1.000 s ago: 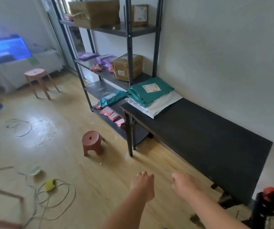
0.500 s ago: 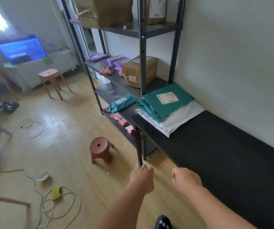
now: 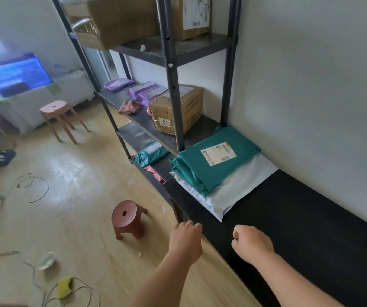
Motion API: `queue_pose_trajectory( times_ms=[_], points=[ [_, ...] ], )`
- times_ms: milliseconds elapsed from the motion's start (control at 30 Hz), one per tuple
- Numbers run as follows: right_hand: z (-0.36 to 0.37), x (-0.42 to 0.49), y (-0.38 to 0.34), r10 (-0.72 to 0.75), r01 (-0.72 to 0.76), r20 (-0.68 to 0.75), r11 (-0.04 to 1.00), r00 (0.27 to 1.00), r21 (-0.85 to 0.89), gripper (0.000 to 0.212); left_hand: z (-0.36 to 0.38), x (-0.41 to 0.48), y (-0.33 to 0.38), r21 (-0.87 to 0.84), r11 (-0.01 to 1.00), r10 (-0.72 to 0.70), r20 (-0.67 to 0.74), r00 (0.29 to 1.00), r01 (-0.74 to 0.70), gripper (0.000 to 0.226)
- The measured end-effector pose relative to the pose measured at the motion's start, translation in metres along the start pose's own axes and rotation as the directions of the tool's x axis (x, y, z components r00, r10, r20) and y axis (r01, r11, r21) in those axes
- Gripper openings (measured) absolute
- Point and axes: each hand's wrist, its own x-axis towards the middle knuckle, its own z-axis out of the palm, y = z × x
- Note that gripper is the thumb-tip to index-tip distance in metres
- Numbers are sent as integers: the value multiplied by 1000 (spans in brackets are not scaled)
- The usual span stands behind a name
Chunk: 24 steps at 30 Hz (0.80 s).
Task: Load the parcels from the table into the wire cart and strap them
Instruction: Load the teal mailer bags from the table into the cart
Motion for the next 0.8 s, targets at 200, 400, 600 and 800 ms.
queue_pose_trajectory(
  times_ms=[200, 400, 600, 800],
  points=[
    [-26, 27, -1, 111, -96, -5, 883, 994, 459, 9, -25, 33, 6, -48, 998, 20, -285, 958, -35, 28],
    [-46, 50, -5, 178, -104, -59, 777, 982, 621, 11, -46, 74, 10, -34, 996, 68, -324, 944, -83, 31],
    [-55, 81, -15, 253, -145, -51, 699, 966, 701, 13, -66, 119, 2, -93, 988, 77, -371, 925, -120, 34],
    [-67, 117, -25, 320, -188, -46, 662, 946, 725, 18, -84, 165, -8, -151, 959, 175, -346, 922, -239, 42]
  ],
)
